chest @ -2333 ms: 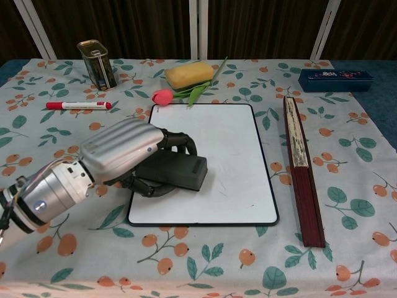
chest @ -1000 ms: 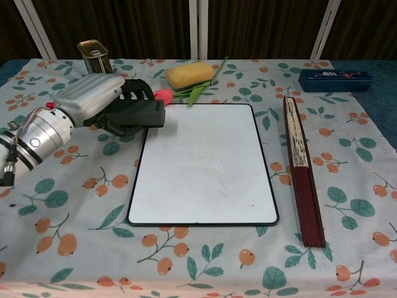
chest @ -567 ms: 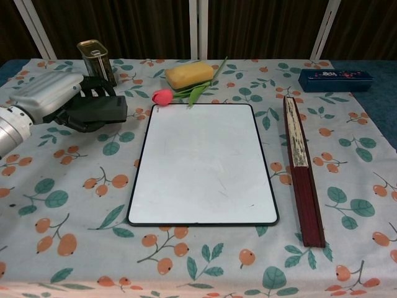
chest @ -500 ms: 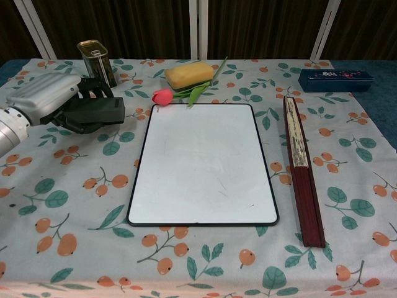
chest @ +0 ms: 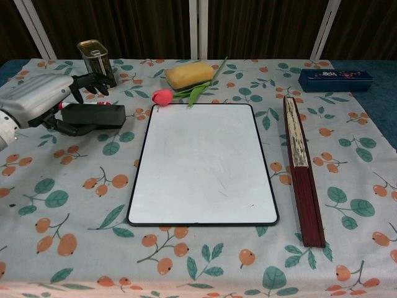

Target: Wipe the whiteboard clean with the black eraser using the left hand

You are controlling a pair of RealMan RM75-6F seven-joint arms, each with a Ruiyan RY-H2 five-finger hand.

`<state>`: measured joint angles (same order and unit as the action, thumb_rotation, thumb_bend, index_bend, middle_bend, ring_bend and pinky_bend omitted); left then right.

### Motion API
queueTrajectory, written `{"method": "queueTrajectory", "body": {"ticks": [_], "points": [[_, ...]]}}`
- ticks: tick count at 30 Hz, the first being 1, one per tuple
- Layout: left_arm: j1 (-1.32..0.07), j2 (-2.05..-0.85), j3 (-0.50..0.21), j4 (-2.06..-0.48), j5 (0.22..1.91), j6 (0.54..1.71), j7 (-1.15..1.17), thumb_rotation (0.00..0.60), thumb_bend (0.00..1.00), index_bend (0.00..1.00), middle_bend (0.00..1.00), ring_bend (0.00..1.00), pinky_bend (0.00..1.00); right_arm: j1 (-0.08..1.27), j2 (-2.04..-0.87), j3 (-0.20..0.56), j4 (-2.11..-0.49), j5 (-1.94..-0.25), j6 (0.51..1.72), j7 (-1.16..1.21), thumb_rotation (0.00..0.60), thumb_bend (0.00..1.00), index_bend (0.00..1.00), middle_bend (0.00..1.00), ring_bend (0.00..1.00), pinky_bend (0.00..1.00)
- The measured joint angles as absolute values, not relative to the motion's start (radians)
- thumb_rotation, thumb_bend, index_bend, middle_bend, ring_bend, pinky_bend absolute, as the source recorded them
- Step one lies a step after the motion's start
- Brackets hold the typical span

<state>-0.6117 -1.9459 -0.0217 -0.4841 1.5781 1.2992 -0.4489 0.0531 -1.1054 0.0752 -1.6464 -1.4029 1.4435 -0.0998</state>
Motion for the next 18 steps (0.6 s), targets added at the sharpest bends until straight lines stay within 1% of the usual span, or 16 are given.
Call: {"method": "queueTrajectory", "body": {"ticks": [1, 4, 5, 7, 9, 13, 14, 16, 18], "points": [[-0.61, -1.947, -0.019, -0.479, 1.58, 1.301, -0.454, 0.583, 0.3, 0.14, 0.2, 0.2, 0.33, 0.053, -1.106, 0.075, -1.645, -1.404, 1.443, -0.099, 0.6, 0.32, 0.0, 0.0, 0.0, 0.0], [-0.602, -1.948, -0.017, -0.472, 1.58, 1.306, -0.466, 0.468, 0.27, 0.12, 0.2, 0.19, 0.31, 0.054, -1.109, 0.074, -1.642, -1.404, 1.441, -0.095, 0.6, 0.32, 0.0, 0.0, 0.0, 0.0], [-0.599, -1.945, -0.016, -0.472, 1.58, 1.31, -0.469, 0.447, 0.26, 0.12, 0.2, 0.19, 0.31, 0.054, -1.109, 0.073, -1.641, -1.405, 1.44, -0.094, 0.6, 0.32, 0.0, 0.0, 0.0, 0.0], [-0.596, -1.94, -0.016, -0.477, 1.58, 1.319, -0.471, 0.375, 0.23, 0.11, 0.19, 0.18, 0.29, 0.055, -1.11, 0.073, -1.64, -1.406, 1.44, -0.092, 0.6, 0.32, 0.0, 0.0, 0.0, 0.0], [-0.592, -1.93, -0.016, -0.49, 1.582, 1.334, -0.473, 0.331, 0.23, 0.11, 0.19, 0.17, 0.28, 0.054, -1.109, 0.073, -1.64, -1.409, 1.441, -0.089, 0.6, 0.32, 0.0, 0.0, 0.0, 0.0], [-0.577, -1.889, -0.018, -0.548, 1.586, 1.385, -0.463, 0.289, 0.23, 0.13, 0.19, 0.15, 0.26, 0.052, -1.105, 0.074, -1.642, -1.414, 1.45, -0.081, 0.6, 0.32, 0.0, 0.0, 0.0, 0.0], [-0.57, -1.868, -0.018, -0.578, 1.587, 1.4, -0.453, 0.277, 0.23, 0.14, 0.19, 0.14, 0.26, 0.051, -1.104, 0.074, -1.642, -1.416, 1.454, -0.079, 0.6, 0.32, 0.0, 0.0, 0.0, 0.0], [-0.556, -1.829, -0.018, -0.637, 1.586, 1.418, -0.427, 0.232, 0.22, 0.19, 0.19, 0.13, 0.24, 0.048, -1.101, 0.075, -1.638, -1.423, 1.465, -0.073, 0.6, 0.32, 0.0, 0.0, 0.0, 0.0], [-0.535, -1.77, -0.015, -0.729, 1.582, 1.431, -0.38, 0.21, 0.2, 0.21, 0.19, 0.11, 0.23, 0.045, -1.1, 0.076, -1.626, -1.434, 1.479, -0.069, 0.6, 0.32, 0.0, 0.0, 0.0, 0.0]]}}
